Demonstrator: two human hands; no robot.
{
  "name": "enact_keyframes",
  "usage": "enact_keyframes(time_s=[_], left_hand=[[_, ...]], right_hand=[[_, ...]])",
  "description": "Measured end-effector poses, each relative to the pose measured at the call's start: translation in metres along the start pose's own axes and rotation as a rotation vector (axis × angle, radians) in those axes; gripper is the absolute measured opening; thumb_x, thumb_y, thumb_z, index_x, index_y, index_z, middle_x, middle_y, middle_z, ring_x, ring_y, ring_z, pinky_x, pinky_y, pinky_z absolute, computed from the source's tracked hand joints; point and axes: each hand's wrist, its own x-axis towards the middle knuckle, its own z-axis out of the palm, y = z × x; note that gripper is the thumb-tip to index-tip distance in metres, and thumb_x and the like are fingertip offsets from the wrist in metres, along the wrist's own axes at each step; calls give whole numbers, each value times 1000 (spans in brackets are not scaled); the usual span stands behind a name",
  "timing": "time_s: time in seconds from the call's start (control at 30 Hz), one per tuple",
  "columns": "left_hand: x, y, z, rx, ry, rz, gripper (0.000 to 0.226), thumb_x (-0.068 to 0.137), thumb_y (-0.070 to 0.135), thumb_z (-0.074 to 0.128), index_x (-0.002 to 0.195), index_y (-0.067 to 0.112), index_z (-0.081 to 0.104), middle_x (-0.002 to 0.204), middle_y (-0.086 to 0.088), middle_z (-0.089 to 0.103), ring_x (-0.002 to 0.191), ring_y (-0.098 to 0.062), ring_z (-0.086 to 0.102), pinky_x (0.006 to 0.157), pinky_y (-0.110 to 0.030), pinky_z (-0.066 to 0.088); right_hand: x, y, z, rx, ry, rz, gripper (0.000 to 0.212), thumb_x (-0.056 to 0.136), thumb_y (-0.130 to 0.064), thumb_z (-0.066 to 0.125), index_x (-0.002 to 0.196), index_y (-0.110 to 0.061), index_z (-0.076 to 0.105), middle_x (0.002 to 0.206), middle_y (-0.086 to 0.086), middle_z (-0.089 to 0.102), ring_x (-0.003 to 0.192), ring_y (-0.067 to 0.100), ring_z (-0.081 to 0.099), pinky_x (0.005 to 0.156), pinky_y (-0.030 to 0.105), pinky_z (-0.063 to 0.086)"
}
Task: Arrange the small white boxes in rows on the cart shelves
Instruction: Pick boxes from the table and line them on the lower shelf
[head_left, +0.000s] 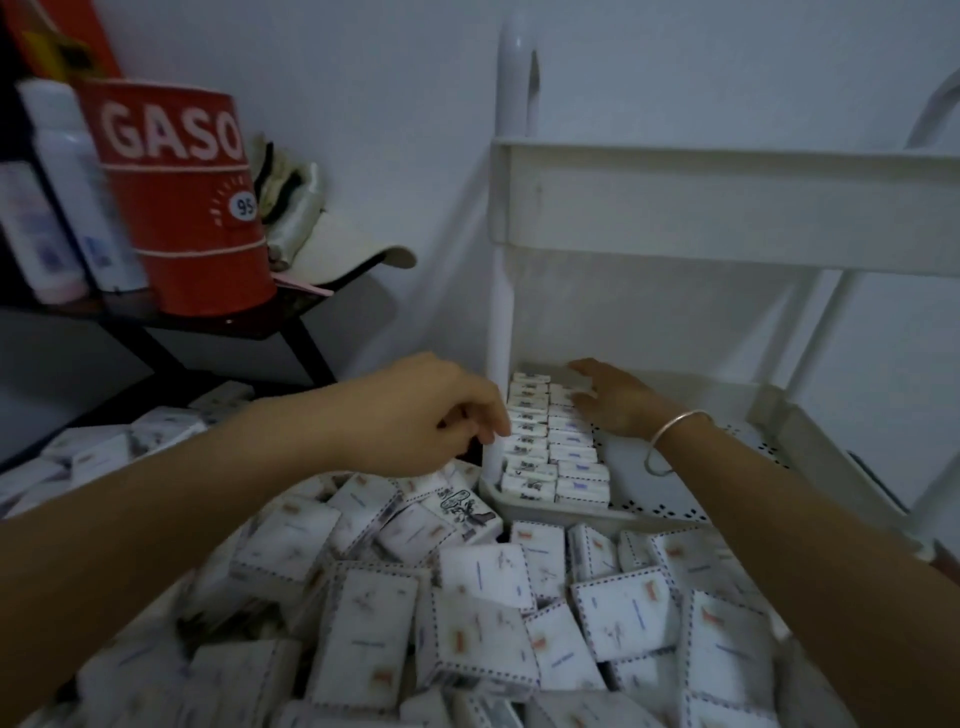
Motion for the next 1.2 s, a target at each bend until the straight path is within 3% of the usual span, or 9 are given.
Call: enact_keyframes(time_s=[0.13,0.27,0.4,0.53,0.67,0.77,0.9,1.03,1.2], left_hand=[[-31,-20,2,4,41,-53,27,94,11,53,107,29,68,98,20,69,85,11,60,69,-5,43],[-67,-26,10,27,72,-74,13,90,42,60,100,39,67,95,26,65,88,10,58,74,-14,44],[-92,-21,24,139,-48,-103,53,66,81,54,105,46,63,99,34,57,99,15,48,81,-10,40],[-97,-14,36,182,-84,-112,46,68,70,68,104,44,59,98,27,54,96,8,48,87,-21,46],[-99,-13,35,121,-44,-116,40,69,60,75,103,43,60,99,26,56,95,9,49,86,-19,46],[-100,-14,35,36,-20,-127,37,70,52,78,101,42,60,100,27,57,97,11,50,81,-12,43],[-101,-18,32,-58,62,-168,37,71,46,80,101,42,59,101,25,57,92,10,53,69,-6,42],[-98,-19,21,-205,222,-228,38,70,39,82,99,43,59,99,19,58,84,0,59,65,-14,46],[-90,-14,12,-502,287,-256,31,72,29,83,99,38,68,90,10,67,68,-2,66,57,-15,50]], right_hand=[[-35,-22,-4,-11,232,-125,47,97,-24,53,142,-16,42,143,12,44,128,29,44,104,33,37],[-83,-56,-9,11,383,-216,19,95,-25,55,109,-15,63,103,1,62,97,20,57,78,29,43],[-129,-87,-12,58,226,-256,9,95,-29,55,89,-27,61,83,-17,60,78,6,58,65,21,43],[-166,-113,-9,215,1,-390,8,94,-24,59,93,-27,66,86,-16,66,78,0,59,69,13,44],[-185,-125,-1,212,-204,-471,15,92,-27,63,107,-27,67,100,-13,67,89,1,62,76,15,50],[-190,-128,6,199,-302,-468,31,86,-38,68,116,-34,62,111,-17,63,95,-1,60,73,11,46],[-192,-124,11,254,-341,-419,48,81,-42,73,124,-34,54,116,-19,59,100,-3,56,71,8,43],[-191,-123,14,297,-361,-381,52,77,-43,77,124,-41,53,113,-16,57,100,-1,55,72,17,47],[-190,-122,15,293,-198,-398,44,73,-46,78,111,-50,56,106,-9,56,92,3,51,73,10,42]])
